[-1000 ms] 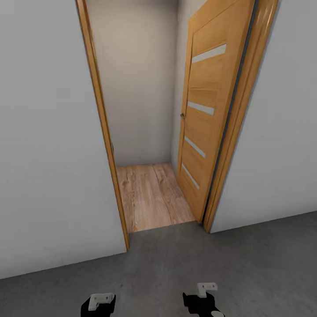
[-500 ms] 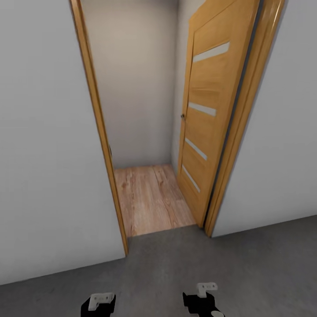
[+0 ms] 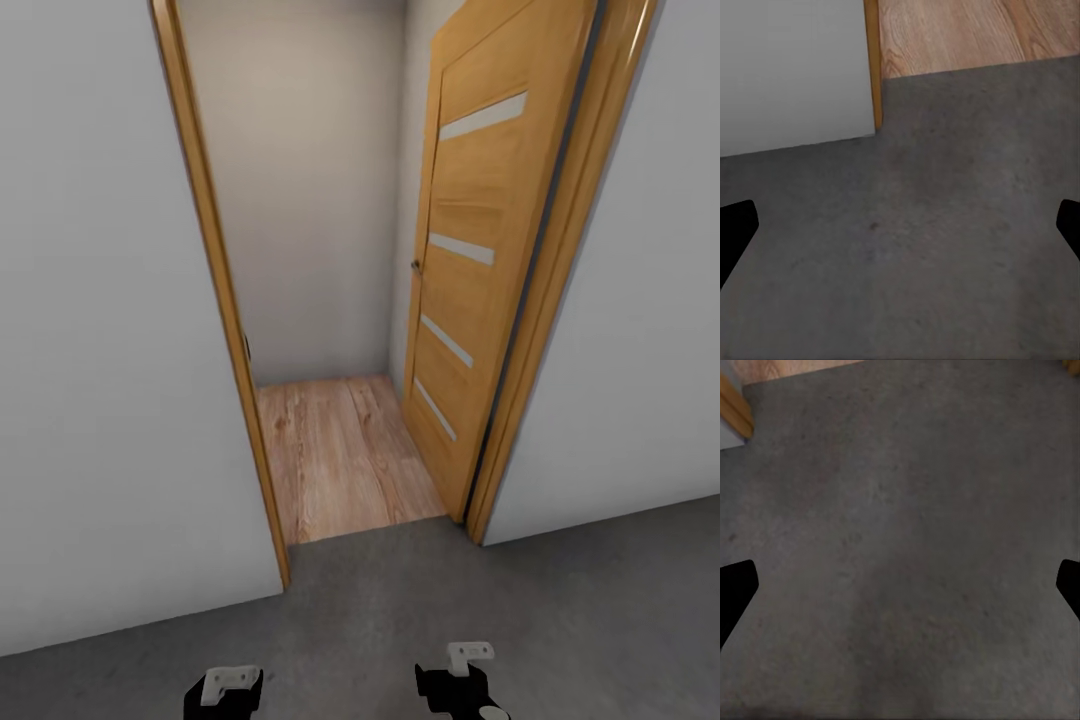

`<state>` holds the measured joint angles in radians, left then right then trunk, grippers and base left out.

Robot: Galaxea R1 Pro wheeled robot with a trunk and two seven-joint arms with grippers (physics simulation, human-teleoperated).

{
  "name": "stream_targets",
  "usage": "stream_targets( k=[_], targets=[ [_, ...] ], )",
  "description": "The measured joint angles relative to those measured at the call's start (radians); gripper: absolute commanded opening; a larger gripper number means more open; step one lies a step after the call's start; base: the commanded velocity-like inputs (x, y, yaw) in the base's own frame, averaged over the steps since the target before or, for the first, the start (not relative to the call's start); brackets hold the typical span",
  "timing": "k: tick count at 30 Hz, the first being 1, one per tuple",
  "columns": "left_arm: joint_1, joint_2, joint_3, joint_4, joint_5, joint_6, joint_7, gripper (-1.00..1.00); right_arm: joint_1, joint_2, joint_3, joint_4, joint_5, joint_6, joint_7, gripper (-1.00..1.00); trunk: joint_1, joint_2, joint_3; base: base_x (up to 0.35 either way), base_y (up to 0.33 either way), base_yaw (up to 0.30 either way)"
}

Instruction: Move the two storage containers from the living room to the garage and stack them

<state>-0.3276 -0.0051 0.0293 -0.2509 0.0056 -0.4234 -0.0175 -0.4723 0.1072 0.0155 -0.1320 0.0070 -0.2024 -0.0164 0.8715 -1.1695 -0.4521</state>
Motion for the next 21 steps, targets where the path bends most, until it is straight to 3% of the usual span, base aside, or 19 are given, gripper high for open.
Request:
stream_targets(
  k=[21],
  targets=[
    [0.000,0.000,0.000,0.000,0.000,0.000,0.001,1.00,0.000,0.000,0.000,-0.001,0.000,0.000,0.000,1.00,0.000,0.000,0.000,0.302,-0.068,0.000]
  ],
)
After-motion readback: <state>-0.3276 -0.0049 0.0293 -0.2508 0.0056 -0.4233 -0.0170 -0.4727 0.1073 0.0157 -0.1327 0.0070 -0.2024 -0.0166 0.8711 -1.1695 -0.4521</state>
